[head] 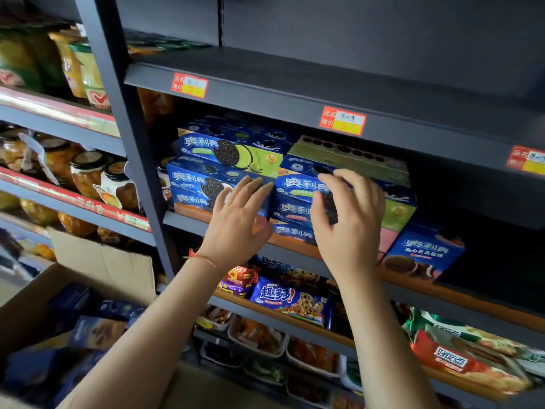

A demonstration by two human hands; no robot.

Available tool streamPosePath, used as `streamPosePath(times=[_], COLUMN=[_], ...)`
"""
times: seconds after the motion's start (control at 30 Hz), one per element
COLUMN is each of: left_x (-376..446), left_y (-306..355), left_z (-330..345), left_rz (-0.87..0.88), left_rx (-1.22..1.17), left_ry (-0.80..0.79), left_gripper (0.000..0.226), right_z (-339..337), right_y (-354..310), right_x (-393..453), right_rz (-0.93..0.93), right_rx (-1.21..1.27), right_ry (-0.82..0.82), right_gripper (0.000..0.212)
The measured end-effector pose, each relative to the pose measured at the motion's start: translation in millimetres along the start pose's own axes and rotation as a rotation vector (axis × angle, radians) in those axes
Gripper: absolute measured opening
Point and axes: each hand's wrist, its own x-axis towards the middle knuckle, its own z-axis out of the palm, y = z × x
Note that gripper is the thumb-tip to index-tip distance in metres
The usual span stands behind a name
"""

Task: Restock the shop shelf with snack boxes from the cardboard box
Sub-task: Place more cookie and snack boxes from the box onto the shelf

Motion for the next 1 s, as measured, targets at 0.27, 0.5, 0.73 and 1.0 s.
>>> streamPosePath(times=[0.27,0.5,0.73,1.0], left_x=[-101,-299,-433,-443], left_y=[-105,-269,-379,-447], left_z=[-16,6,14,21], left_rz=[-0.463,-1.044,-1.234,-1.156], left_rx=[-0.158,0.043,0.259,0.315], left_ry=[0.117,-0.404,-0.396,-0.447], left_gripper=[0.031,0.02,0.063,0.073], right_z=[103,250,342,397], right_y=[-104,-209,-284,-321], right_x=[-100,-250,-351,-388], right_rz=[0.252,0.346,0.1,-0.309], right_rx=[0.543,0.5,0.417,0.004], right_ry=[-0.501,-1.187,-1.427,-1.734], right_gripper=[0.016,0.019,0.035,0.036])
